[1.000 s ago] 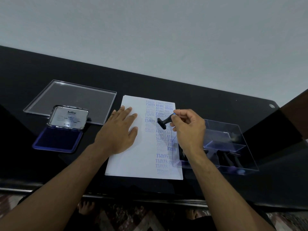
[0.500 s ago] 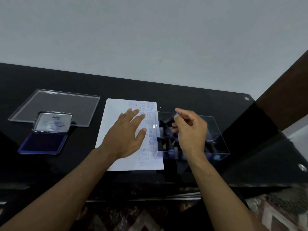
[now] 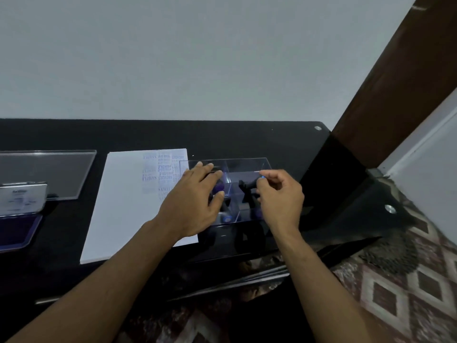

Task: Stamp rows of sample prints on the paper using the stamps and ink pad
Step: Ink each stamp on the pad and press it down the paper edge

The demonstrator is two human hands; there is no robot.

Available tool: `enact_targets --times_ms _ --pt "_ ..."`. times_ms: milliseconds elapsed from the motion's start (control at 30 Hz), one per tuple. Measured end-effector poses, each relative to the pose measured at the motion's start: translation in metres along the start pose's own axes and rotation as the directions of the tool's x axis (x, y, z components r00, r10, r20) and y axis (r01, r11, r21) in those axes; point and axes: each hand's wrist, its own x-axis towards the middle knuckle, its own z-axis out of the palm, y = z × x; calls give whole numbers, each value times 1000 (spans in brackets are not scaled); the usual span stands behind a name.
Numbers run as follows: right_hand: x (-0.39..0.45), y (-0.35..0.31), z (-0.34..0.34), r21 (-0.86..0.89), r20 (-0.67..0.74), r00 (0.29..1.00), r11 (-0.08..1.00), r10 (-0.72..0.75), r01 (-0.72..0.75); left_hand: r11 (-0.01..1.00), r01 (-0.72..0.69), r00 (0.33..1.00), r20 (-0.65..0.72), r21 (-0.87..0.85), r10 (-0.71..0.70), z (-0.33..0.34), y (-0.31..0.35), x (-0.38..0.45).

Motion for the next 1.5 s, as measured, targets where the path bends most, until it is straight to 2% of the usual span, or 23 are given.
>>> enact_targets --times_ms 100,233,500,700,867,967,1067,1300,1400,1500 --pt "0 1 -1 -138 53 996 987 -77 84 1000 8 1000 21 30 -9 6 5 4" --pt "-1 2 3 -330 210 966 920 -148 213 997 29 997 64 70 -34 9 8 6" --pt "-2 -1 10 -486 377 924 837 -59 252 994 47 994 94 99 -56 12 8 7" --pt "-1 -12 6 -630 415 910 722 2 286 994 45 995 90 100 -54 12 8 6" --pt "-2 -13 5 -675 383 924 677 -18 293 993 47 995 87 104 -56 13 7 5" --pt "-1 -9 11 -652 363 931 703 -41 285 993 48 995 85 110 -57 13 6 5" --pt "1 -6 16 -639 371 929 722 -16 267 993 44 995 81 114 -53 13 7 5" --pt "2 -2 20 -687 368 929 683 35 246 990 46 994 90 130 -58 13 7 5" --pt "-1 0 19 -674 394 917 658 -64 335 989 46 993 98 144 -61 14 7 5" --pt "-5 0 15 -633 448 873 622 -193 462 990 43 993 102 137 -57 13 7 5"
